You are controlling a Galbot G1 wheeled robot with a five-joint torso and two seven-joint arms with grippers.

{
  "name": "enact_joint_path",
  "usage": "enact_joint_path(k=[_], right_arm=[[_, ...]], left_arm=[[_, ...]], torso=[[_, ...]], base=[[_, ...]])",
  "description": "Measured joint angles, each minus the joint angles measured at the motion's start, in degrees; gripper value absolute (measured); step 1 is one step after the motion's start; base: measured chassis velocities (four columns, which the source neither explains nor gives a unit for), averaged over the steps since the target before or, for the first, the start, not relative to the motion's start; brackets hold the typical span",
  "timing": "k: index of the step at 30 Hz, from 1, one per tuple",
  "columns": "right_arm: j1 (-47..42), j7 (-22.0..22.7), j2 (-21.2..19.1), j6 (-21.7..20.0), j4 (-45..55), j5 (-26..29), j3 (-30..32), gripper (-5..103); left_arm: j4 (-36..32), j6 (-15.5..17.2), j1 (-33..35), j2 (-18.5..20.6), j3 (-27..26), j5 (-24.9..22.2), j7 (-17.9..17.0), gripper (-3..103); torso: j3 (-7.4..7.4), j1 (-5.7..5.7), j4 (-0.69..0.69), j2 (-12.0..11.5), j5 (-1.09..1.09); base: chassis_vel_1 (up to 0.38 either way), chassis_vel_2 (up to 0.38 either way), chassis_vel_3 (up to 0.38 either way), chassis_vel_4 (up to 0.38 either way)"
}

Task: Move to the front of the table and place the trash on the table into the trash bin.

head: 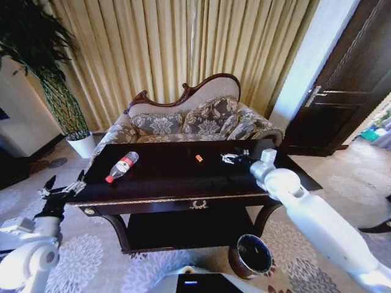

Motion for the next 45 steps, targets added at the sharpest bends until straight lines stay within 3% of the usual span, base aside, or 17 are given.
enact_joint_path(k=[7,11,17,21,24,28,33,45], right_arm=[[7.11,0.0,1.11,-0.31,-3.02,0.53,-8.75,100],[9.75,0.28,1.96,-1.1,-3.74,1.82,-10.57,100],[17.09,4.03,5.66,-4.22,-8.0,3.88,-16.06,100],[18.52,7.85,7.08,-7.39,-8.17,5.72,-17.16,100],[19.92,13.89,8.82,-11.41,-7.45,8.76,-17.65,100],[21.31,18.39,10.72,-14.4,-7.38,11.14,-18.32,100],[22.52,20.95,12.33,-15.18,-7.88,13.07,-19.96,100],[21.79,21.22,13.18,-15.12,-10.3,11.9,-20.83,100]], left_arm=[[0.04,0.14,0.13,-0.28,-0.22,0.35,-0.15,100],[0.13,0.16,-0.02,-0.53,-0.16,0.63,-0.18,100],[0.03,0.28,0.07,-0.91,-0.25,0.93,-0.2,100],[0.02,0.42,-0.02,-0.69,-0.4,0.93,-0.24,100],[0.6,0.44,-0.31,-0.44,-0.48,0.9,-0.32,100],[1.07,0.4,-0.33,-0.52,-0.37,0.9,-0.33,100],[1.26,0.35,-0.3,-0.39,-0.42,0.9,-0.33,100],[1.36,0.18,-0.19,-0.69,-0.33,0.97,-0.3,100]], torso=[[0.0,0.0,0.0,0.0,-0.01],[0.0,0.0,0.0,0.0,0.0],[0.0,0.0,0.01,0.0,0.0],[0.0,0.0,0.01,-0.01,0.0],[0.0,0.0,0.0,0.0,-0.01],[0.0,0.0,0.0,-0.01,-0.01],[0.0,-0.01,0.0,0.0,-0.01],[0.0,-0.01,0.0,0.0,0.0]], base=[[0.0,0.0,0.0,0.0],[0.0,0.0,0.0,0.0],[0.0,0.0,0.0,0.0],[0.0,0.0,0.0,0.0],[0.0,0.0,0.0,0.0],[0.0,0.0,0.0,0.0],[0.0,0.0,0.0,0.0],[0.0,0.0,0.0,0.0]])
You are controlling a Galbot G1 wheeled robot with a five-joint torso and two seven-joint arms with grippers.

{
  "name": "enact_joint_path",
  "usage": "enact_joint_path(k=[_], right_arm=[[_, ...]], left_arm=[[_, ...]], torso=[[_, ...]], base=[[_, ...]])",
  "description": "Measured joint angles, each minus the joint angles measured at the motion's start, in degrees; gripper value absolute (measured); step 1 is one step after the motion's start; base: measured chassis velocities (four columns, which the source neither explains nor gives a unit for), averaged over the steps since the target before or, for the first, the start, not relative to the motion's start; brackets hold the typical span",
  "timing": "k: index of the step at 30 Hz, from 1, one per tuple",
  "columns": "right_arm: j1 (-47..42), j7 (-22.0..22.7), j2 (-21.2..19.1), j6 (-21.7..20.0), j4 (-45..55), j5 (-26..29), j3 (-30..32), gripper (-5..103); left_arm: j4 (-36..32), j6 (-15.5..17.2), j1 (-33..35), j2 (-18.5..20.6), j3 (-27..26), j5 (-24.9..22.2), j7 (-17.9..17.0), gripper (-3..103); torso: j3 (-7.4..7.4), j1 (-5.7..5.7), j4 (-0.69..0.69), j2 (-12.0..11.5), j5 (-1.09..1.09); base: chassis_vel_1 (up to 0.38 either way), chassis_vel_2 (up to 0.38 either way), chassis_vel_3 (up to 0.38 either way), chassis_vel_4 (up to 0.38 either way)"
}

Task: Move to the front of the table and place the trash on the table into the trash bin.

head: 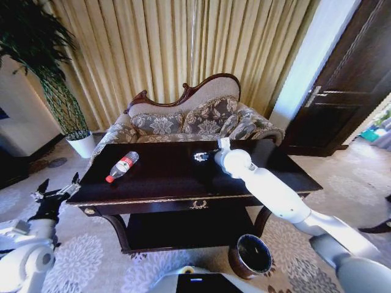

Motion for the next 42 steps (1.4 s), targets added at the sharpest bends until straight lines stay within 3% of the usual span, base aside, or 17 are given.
enact_joint_path(k=[14,22,24,28,31,42], right_arm=[[-1.33,-1.39,0.64,0.22,0.22,-1.21,0.35,103],[-1.31,-1.72,0.77,0.28,-0.35,-1.2,0.35,92],[-1.37,-1.79,0.73,0.3,-0.36,-1.2,0.44,80],[-1.44,-1.84,0.72,0.32,-0.37,-1.26,0.45,79],[-1.53,-1.93,0.59,0.34,-0.41,-1.45,0.46,73],[-1.52,-2.11,0.5,0.48,-0.39,-1.51,0.13,71]], left_arm=[[0.17,0.0,-0.37,-0.07,0.64,0.23,0.08,100],[0.2,0.0,-0.36,-0.07,0.54,0.23,0.1,100],[0.15,0.0,-0.35,-0.04,0.54,0.24,0.11,100],[0.08,0.02,-0.35,-0.03,0.57,0.24,0.12,100],[-0.13,0.05,-0.35,0.08,0.59,0.25,0.13,100],[-0.13,0.07,-0.44,0.49,0.41,0.14,0.13,100]], torso=[[0.0,0.0,0.0,0.0,0.0],[0.0,0.0,0.0,0.0,0.0],[0.0,0.0,0.0,0.0,0.0],[0.0,0.0,0.0,0.0,0.0],[0.0,0.0,0.0,0.0,0.0],[0.0,0.0,0.0,0.0,0.0]], base=[[0.0,0.0,0.0,0.0],[0.0,0.0,0.0,0.0],[0.0,0.0,0.0,0.0],[0.0,0.0,0.0,0.0],[0.0,0.0,0.0,0.0],[0.0,0.0,0.0,0.0]])
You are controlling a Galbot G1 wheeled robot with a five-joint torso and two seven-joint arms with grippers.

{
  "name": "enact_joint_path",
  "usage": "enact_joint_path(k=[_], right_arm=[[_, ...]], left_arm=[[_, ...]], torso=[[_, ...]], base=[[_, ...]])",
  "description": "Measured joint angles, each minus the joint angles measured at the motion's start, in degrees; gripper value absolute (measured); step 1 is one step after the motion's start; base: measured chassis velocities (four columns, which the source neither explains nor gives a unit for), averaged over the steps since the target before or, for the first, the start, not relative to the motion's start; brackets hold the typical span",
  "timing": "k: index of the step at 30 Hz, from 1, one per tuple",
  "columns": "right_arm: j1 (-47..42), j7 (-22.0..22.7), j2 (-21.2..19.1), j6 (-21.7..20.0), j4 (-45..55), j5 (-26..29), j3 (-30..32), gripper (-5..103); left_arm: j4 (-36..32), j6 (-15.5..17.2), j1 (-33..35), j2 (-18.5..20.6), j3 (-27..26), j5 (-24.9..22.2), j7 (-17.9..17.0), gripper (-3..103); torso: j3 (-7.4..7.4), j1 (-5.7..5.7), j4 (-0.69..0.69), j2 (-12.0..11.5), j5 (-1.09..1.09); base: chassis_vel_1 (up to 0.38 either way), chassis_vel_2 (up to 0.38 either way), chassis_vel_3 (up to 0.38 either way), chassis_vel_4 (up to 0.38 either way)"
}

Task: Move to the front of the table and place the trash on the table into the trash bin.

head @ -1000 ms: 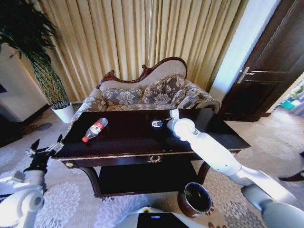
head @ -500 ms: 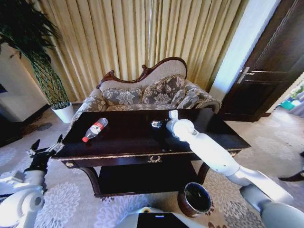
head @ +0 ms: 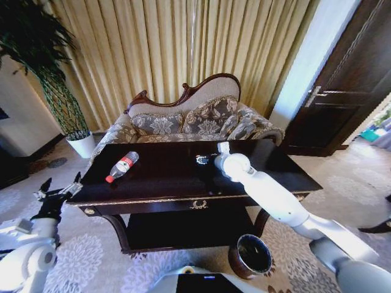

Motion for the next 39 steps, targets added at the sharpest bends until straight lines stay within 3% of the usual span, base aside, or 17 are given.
enact_joint_path(k=[6,12,15,17,25,27,39], right_arm=[[0.01,-0.07,0.08,0.02,0.0,-0.02,-0.09,64],[-0.13,-0.15,-0.07,0.15,0.01,-0.21,-0.08,38],[-0.27,-0.3,-0.19,0.27,0.03,-0.23,0.03,33],[-0.35,-0.39,-0.3,0.59,0.05,-0.23,0.11,22],[-0.64,-1.17,-0.34,1.25,-0.07,-0.96,0.19,10],[-1.29,-1.79,-0.41,1.37,0.03,-1.46,0.63,1],[-1.98,-2.35,-0.81,1.39,0.53,-1.52,1.47,0]], left_arm=[[0.01,0.0,-0.03,0.36,-0.09,-0.12,0.0,100],[0.06,0.0,-0.16,0.39,-0.04,-0.15,-0.01,100],[0.08,0.0,-0.16,0.4,-0.04,-0.16,-0.01,100],[0.04,-0.01,-0.14,0.58,-0.09,-0.24,-0.02,100],[-0.26,-0.03,-0.19,0.8,-0.24,-0.38,-0.05,100],[-0.33,-0.07,-0.02,0.73,-0.31,-0.38,-0.07,100],[-0.71,-0.09,-0.03,0.71,-0.3,-0.38,-0.11,100]], torso=[[0.0,0.0,0.0,0.0,0.0],[0.0,0.0,0.0,0.0,0.0],[0.0,0.0,0.0,0.0,0.0],[0.0,0.0,0.0,0.0,0.0],[0.0,0.0,0.0,0.0,0.0],[0.0,0.0,0.0,0.0,0.0],[0.0,0.0,0.0,0.0,0.0]], base=[[0.0,0.0,0.0,0.0],[0.0,0.0,0.0,0.0],[0.0,0.0,0.0,0.0],[0.0,0.0,0.0,0.0],[0.0,0.0,0.0,0.0],[0.0,0.0,0.0,0.0],[0.0,0.0,0.0,0.0]])
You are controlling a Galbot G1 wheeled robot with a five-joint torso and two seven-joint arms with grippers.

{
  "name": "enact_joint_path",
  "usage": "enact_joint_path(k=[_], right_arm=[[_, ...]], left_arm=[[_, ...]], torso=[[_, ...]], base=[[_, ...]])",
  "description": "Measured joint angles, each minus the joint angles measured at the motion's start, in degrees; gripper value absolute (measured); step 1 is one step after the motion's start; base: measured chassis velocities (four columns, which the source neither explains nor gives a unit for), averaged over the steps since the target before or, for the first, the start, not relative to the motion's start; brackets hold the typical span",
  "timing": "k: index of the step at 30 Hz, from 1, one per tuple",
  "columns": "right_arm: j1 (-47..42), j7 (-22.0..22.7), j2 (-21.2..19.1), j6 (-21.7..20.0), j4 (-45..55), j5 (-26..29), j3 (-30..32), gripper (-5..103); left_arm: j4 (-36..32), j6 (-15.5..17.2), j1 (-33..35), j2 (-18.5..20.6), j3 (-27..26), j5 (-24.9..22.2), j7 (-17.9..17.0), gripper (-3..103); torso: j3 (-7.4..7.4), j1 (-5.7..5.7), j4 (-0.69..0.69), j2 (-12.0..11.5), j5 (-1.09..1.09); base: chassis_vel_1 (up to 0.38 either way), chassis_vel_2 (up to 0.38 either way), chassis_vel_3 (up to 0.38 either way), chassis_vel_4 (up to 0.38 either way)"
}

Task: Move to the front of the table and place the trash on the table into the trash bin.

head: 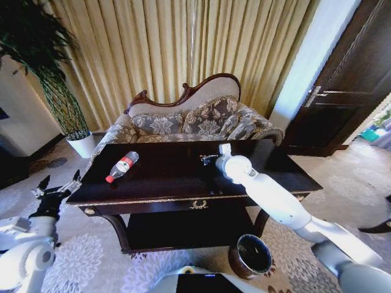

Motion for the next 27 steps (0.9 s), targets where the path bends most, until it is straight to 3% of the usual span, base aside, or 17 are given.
enact_joint_path(k=[27], right_arm=[[-0.68,-1.59,-0.18,0.95,0.51,-0.38,0.1,0]], left_arm=[[0.89,-0.19,-0.33,-0.02,0.27,-0.03,-0.01,100]], torso=[[0.0,0.0,0.0,0.0,0.0]], base=[[0.0,0.0,0.0,0.0]])
